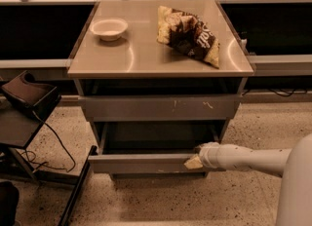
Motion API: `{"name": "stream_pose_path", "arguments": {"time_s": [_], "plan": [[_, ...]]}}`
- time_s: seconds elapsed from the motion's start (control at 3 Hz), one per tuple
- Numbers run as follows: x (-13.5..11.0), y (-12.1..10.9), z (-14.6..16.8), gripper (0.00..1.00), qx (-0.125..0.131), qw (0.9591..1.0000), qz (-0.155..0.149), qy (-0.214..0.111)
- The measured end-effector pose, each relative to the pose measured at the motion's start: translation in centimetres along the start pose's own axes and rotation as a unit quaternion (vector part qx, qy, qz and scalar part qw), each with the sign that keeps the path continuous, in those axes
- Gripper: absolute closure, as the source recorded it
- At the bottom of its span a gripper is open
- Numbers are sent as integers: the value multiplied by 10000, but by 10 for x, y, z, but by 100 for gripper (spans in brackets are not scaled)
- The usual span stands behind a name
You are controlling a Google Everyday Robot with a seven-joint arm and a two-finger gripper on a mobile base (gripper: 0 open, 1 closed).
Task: Open middle drawer
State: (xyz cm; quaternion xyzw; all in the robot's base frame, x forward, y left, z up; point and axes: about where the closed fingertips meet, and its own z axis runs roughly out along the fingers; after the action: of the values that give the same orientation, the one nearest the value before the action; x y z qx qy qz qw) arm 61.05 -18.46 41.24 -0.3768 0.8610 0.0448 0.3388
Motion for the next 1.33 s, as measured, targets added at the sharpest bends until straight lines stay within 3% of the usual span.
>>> {"name": "stream_pose_path", "arguments": {"time_s": [1.33], "plan": [[17,24,-18,100,149,9998,-44,-117]]}}
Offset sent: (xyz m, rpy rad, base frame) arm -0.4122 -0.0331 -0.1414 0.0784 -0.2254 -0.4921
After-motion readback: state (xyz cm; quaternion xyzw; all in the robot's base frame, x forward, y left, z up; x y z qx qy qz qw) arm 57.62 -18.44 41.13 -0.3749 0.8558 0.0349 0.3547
